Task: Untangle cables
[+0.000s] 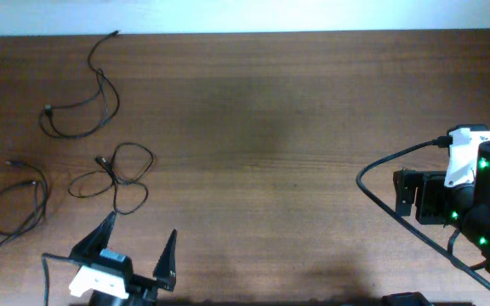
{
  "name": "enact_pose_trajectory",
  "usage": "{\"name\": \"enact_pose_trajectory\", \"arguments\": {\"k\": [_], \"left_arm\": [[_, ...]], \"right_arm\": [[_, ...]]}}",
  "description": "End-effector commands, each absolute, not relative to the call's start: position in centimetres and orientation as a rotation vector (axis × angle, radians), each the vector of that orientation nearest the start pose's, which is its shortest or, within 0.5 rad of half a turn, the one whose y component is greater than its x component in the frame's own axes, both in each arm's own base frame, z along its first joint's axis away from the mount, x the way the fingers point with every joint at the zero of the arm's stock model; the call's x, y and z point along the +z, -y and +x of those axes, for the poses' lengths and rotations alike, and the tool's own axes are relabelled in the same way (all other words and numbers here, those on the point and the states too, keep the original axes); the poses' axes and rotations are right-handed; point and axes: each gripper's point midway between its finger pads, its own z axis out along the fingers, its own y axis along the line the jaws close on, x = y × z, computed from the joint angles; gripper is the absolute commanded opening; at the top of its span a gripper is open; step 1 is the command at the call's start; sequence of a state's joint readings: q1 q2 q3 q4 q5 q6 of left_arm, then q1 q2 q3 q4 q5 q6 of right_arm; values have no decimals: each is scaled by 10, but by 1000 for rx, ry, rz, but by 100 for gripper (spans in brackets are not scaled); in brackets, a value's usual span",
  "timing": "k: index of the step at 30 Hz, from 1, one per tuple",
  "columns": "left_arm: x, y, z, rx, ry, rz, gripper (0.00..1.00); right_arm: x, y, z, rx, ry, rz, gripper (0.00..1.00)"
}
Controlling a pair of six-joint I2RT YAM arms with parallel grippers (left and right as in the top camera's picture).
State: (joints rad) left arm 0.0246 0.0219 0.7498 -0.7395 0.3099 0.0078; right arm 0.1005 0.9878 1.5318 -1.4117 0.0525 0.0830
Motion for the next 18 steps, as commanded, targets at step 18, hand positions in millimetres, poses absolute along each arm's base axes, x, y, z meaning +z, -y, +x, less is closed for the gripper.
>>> {"name": "enact_pose_trajectory", "arguments": {"k": [18], "left_arm": [[156, -10, 246, 115, -1648, 54, 99]], "right_arm": [[329, -10, 212, 8, -2421, 11, 98]]}}
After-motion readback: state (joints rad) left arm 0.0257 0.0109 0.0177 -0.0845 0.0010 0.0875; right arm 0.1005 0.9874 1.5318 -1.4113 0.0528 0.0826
